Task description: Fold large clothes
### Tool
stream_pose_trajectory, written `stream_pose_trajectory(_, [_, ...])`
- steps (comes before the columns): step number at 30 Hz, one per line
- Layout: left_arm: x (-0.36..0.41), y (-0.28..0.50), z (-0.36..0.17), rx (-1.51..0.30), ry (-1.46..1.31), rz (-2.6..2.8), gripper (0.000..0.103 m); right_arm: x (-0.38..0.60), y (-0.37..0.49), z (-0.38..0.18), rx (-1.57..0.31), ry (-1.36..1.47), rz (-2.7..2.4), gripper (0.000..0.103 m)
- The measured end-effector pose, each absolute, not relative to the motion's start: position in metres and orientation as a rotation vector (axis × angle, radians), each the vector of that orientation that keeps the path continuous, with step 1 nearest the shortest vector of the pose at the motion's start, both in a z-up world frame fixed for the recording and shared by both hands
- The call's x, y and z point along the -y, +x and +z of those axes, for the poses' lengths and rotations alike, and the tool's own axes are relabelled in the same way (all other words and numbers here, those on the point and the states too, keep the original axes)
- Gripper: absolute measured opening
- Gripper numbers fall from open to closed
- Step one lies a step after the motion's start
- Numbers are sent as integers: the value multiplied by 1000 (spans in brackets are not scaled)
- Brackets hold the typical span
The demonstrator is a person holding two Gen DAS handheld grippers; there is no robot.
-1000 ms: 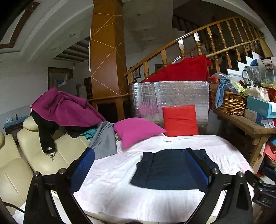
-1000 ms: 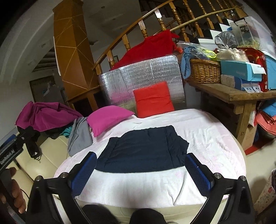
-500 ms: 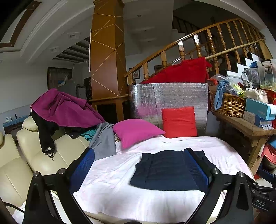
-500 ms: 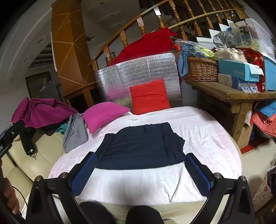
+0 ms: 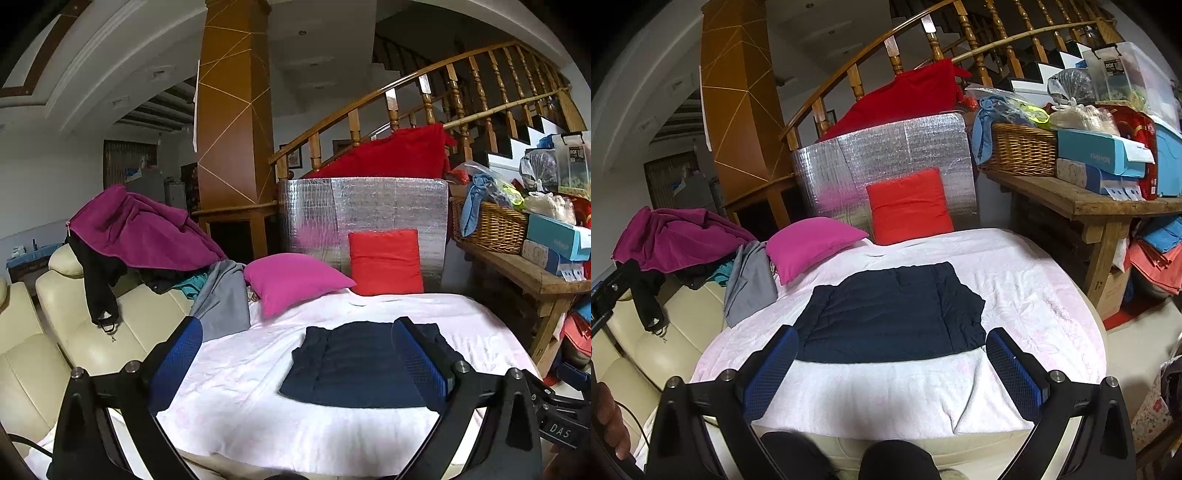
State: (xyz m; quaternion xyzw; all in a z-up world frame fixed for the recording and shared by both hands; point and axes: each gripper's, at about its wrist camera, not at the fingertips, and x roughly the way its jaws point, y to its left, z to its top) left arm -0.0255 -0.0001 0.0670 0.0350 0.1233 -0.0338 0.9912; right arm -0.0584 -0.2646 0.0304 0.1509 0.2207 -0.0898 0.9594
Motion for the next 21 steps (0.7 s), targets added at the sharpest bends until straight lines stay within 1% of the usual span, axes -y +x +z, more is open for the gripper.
stream_pose_trajectory(21, [-4, -28, 62, -251, 74, -68, 102, 264, -59, 25, -447, 304, -200, 103])
